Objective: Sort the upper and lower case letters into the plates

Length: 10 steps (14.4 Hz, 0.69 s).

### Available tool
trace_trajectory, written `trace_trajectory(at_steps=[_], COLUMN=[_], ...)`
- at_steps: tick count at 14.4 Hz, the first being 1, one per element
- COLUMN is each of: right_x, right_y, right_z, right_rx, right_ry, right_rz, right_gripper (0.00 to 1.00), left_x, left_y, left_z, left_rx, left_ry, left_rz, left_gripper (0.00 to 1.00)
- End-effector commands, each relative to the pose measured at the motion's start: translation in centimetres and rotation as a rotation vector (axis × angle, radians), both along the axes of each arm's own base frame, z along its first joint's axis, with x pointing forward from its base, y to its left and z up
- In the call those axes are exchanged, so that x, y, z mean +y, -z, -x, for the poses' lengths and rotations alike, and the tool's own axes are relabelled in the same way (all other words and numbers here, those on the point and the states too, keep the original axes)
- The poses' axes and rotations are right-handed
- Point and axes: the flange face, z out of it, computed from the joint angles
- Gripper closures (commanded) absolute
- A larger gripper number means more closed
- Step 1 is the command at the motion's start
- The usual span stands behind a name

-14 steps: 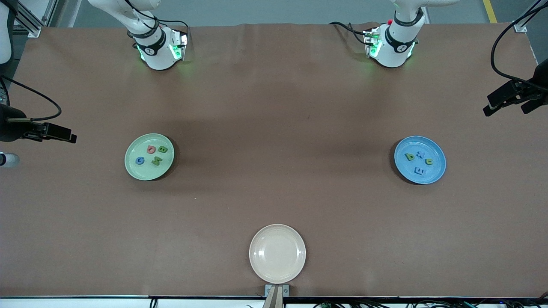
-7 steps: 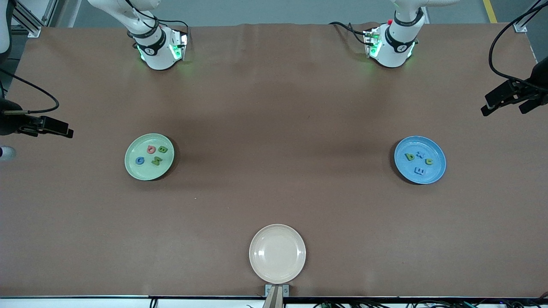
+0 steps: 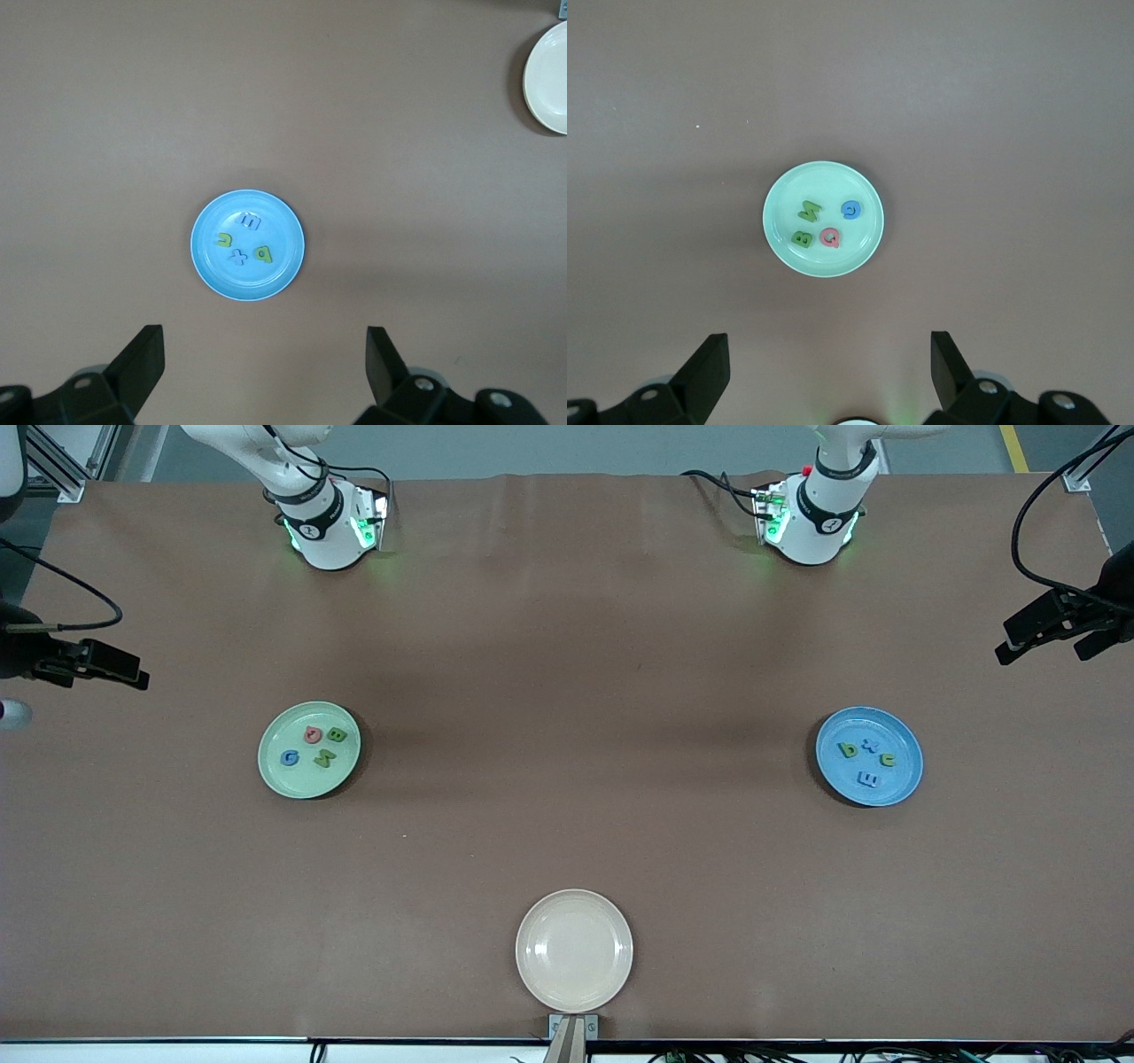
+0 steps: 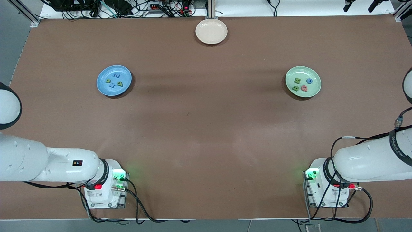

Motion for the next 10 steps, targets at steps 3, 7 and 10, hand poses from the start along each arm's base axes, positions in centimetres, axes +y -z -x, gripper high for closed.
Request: trace_trajectory(at_steps=[3, 7, 10], right_x=[-0.2, -0.2, -0.1], right_y=[-1.7, -3.3, -4.1], right_z=[3.5, 4.9, 5.5], right_rx=[-0.024, -0.049, -0.056], right_ry=[0.001, 0.004, 0.003], right_rz=[0.005, 0.003, 0.003], right_gripper=[0.00, 0.00, 0.00], left_x=[-0.1, -0.1, -0.2], left_y=[-0.9, -0.9, -0.9], left_z=[0.6, 0.6, 0.6], left_rx=[-0.001, -0.001, -0.001], left_ry=[0.004, 0.004, 0.005], left_rz=[0.015, 0.015, 0.015], left_gripper=[0.00, 0.00, 0.00])
